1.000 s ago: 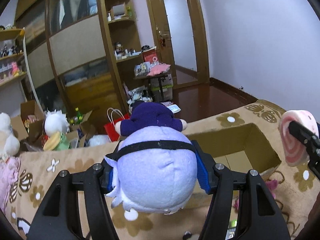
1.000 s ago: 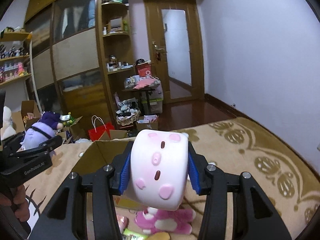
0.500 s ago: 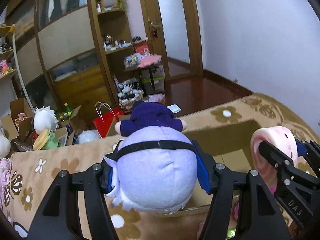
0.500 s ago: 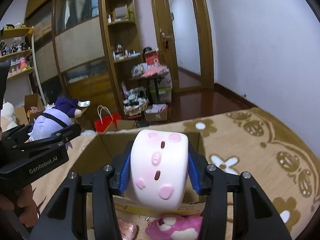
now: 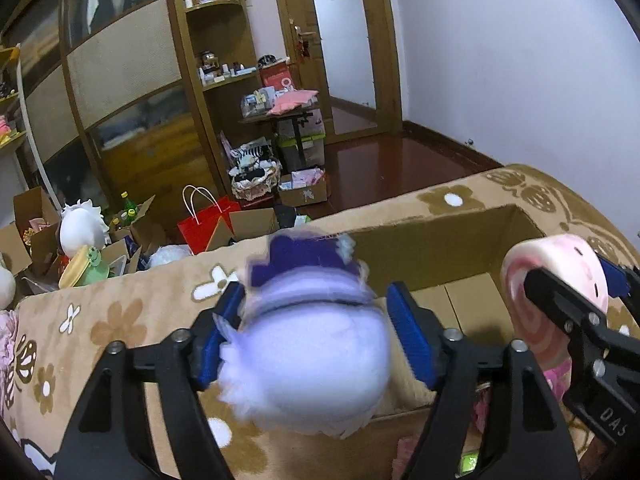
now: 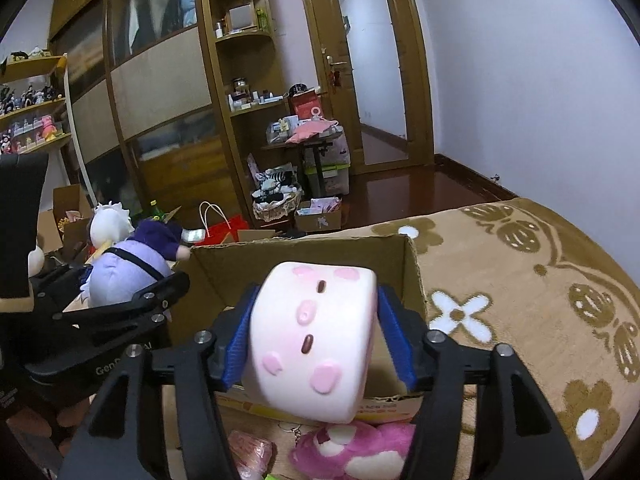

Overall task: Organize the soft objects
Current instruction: 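Carry both plushes into the cardboard box and open both tools, then move both tools back toward the remaining toys beside the box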

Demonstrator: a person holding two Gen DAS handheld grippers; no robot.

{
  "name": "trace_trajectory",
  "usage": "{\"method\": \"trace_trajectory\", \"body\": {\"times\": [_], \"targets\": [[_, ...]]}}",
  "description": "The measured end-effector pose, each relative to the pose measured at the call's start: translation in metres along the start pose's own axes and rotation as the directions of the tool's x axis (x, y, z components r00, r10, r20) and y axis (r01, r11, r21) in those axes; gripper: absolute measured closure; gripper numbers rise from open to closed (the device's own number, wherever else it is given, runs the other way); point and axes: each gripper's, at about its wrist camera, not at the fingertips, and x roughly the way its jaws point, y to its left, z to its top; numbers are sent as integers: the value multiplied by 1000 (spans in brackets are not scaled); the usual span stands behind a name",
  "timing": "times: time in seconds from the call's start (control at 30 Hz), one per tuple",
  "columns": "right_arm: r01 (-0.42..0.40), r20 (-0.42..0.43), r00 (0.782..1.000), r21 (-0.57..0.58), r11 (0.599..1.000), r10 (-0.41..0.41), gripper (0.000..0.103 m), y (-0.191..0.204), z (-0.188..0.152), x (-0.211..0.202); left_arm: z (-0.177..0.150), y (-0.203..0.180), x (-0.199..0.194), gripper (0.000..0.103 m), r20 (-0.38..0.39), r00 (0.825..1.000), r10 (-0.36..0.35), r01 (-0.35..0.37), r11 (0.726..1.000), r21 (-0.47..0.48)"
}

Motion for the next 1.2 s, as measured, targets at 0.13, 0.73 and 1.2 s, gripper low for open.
{"method": "trace_trajectory", "body": {"times": [0.13, 0.73, 1.2], "targets": [[7, 6, 1000, 13, 1000, -7, 23, -3, 1, -2, 1, 3, 0, 20, 0, 1000, -6, 6, 1000, -14], [72, 33, 997, 71, 995, -74, 0, -26, 9, -49, 3, 33, -40, 1, -51, 997, 63, -65, 997, -45], [80, -118, 991, 132, 988, -64, 0, -42, -15, -43, -32, 47, -31, 1, -226, 972, 60, -74, 996, -52]]}}
